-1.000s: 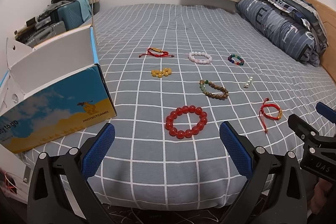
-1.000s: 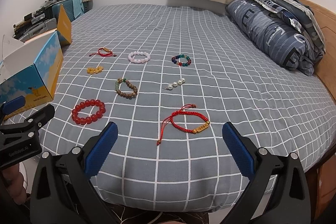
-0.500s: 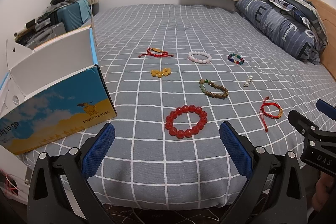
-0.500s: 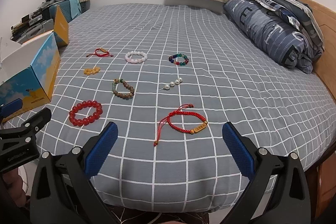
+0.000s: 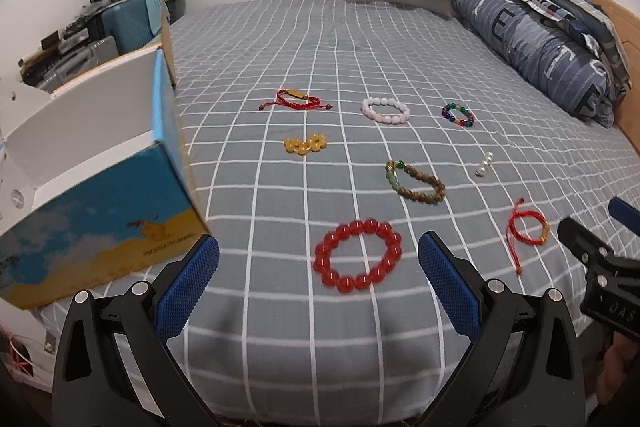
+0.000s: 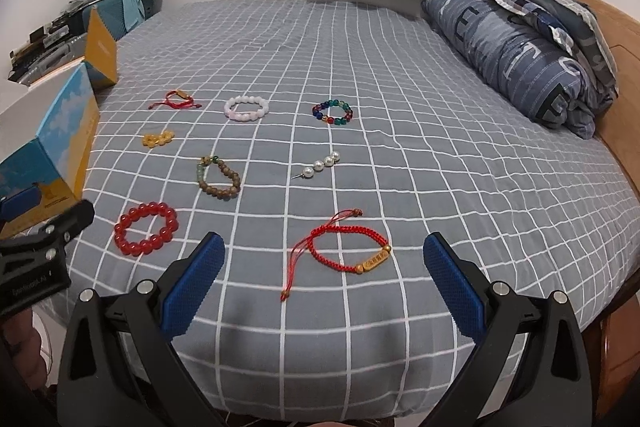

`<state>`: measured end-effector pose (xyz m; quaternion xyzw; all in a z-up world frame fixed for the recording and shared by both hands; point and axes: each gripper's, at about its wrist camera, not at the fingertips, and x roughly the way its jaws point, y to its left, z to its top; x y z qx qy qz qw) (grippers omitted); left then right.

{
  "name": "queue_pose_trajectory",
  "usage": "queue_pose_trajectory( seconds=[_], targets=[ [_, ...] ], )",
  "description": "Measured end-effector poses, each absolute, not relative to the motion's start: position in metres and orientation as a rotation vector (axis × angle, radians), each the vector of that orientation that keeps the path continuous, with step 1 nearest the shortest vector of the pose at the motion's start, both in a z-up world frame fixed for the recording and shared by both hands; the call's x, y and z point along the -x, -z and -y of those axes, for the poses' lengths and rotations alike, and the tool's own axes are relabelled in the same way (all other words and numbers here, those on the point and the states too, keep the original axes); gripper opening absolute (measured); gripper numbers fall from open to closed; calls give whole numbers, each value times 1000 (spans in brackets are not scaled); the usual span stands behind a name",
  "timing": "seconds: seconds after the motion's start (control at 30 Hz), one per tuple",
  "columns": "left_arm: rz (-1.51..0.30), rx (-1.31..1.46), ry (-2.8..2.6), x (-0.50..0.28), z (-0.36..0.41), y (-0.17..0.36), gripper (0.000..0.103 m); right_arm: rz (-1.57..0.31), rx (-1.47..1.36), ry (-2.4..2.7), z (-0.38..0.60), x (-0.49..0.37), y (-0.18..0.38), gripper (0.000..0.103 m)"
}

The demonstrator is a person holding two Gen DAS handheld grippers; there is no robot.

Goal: Organize jewelry
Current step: 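Grasp the yellow bead bracelet with the left tool while the right tool grasps the red cord bracelet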

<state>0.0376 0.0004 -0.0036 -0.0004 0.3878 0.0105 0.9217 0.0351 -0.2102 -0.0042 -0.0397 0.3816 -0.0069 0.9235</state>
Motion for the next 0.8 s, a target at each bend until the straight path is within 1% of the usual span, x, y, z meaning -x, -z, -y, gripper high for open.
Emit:
queue_pose_trajectory(
  seconds=[0.2, 0.33, 0.53, 0.8],
  targets=[
    [-819, -17, -9, -89, 6, 9, 97, -824, 77, 26, 223, -68, 16, 96],
    [-825, -33, -24, -135, 3, 18, 97, -862, 53, 38, 238, -91, 34, 96],
    [-921, -25, -10, -196, -10, 50, 97, -945, 27, 48, 250, -108, 68, 96],
    [-976, -3, -48, -224, -26, 79, 97, -990, 14, 39, 249, -116, 94, 96]
  ],
)
